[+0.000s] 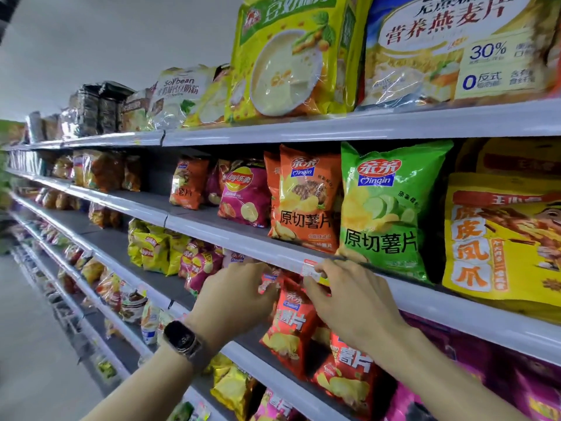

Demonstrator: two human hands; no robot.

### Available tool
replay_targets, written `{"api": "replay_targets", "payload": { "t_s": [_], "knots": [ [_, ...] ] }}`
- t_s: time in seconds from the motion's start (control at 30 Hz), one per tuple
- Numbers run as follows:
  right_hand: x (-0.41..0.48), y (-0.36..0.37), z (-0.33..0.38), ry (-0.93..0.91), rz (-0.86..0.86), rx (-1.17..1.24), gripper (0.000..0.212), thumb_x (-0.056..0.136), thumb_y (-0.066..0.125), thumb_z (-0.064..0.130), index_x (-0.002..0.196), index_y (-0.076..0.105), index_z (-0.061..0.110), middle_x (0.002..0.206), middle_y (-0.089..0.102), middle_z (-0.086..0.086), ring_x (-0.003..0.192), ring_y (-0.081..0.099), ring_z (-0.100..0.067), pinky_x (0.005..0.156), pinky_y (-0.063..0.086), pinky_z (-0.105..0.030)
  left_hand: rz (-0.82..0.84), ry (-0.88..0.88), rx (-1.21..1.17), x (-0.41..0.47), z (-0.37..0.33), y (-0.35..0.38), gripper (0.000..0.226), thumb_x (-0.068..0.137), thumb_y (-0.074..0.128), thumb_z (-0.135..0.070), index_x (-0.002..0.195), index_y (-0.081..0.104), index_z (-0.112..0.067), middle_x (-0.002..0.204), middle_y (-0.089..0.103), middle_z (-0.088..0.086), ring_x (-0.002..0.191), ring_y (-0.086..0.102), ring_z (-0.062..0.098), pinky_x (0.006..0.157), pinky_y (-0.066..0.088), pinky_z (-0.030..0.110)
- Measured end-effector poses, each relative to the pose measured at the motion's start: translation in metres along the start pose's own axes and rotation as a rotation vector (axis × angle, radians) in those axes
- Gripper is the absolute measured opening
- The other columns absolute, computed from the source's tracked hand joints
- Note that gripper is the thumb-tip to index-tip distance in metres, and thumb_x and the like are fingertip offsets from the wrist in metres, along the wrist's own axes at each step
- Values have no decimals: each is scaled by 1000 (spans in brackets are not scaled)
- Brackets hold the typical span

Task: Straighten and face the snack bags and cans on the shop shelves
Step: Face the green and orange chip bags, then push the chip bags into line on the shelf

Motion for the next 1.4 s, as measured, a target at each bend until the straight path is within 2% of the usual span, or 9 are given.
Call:
{"api": "replay_targets", "payload": {
  "t_s": [0.37,0.53,0.63,0.77,0.97,1.13,1.27,1.33,1.4],
  "knots": [
    [122,72,107,-109,-101,93,41,101,47,54,128,62,26,122,68,4,113,62,-23,93,50,-40,-80,-186,-13,64,180,-12,41,83,45,-51,105,72,-31,92,75,-9,88,70,21,74,60,38],
    [194,103,144,-22,-115,217,41,99,56,47,129,56,20,128,64,-2,115,62,-30,95,51,-47,-105,-185,-80,129,253,-16,39,92,54,-43,126,69,-31,106,77,-10,99,69,21,78,57,33],
    [238,115,157,78,-61,203,52,101,57,42,132,56,0,150,49,-13,135,50,-34,108,44,-45,-125,-151,-70,167,291,-16,33,90,52,-43,115,70,-29,112,74,-5,96,67,24,70,55,34],
    [275,126,171,214,36,197,71,104,52,49,136,52,-14,173,15,-14,160,13,-29,123,24,-41,-116,-146,-147,215,337,-14,30,77,47,-46,91,63,-24,89,70,1,86,63,35,76,59,43],
    [305,154,180,312,-29,275,68,95,62,54,150,45,17,149,50,-2,138,49,-29,105,45,-42,-107,-231,-238,287,405,-1,29,77,59,-33,105,61,-27,92,68,4,87,64,38,81,58,45],
    [310,168,177,275,-131,337,64,94,64,51,151,45,30,149,52,5,137,50,-21,106,42,-39,-113,-317,-314,333,446,24,51,84,65,-29,133,53,-19,114,63,9,104,62,42,88,52,46],
    [330,171,162,436,-157,414,97,85,69,67,161,30,21,161,42,-2,145,45,-25,117,38,-47,-120,-334,-351,364,463,38,88,87,70,-45,159,27,-18,145,44,18,128,52,47,103,48,56],
    [343,173,157,513,-141,548,105,69,73,79,153,42,23,150,57,1,133,57,-22,113,44,-47,-131,-339,-375,377,468,41,103,86,74,-54,163,14,-21,153,35,19,137,43,48,109,43,58],
    [351,175,158,539,-113,683,78,68,78,76,123,63,23,124,72,2,110,67,-16,104,52,-44,-145,-353,-415,390,471,42,117,82,78,-62,165,6,-23,160,26,19,144,35,49,114,37,60]
  ]
}}
Point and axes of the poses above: each hand's wrist, its own x-axis towards the middle knuckle, its own y-axis out of the palm, z = x × y, the point moved 1 cm from there along x, towards the middle knuckle
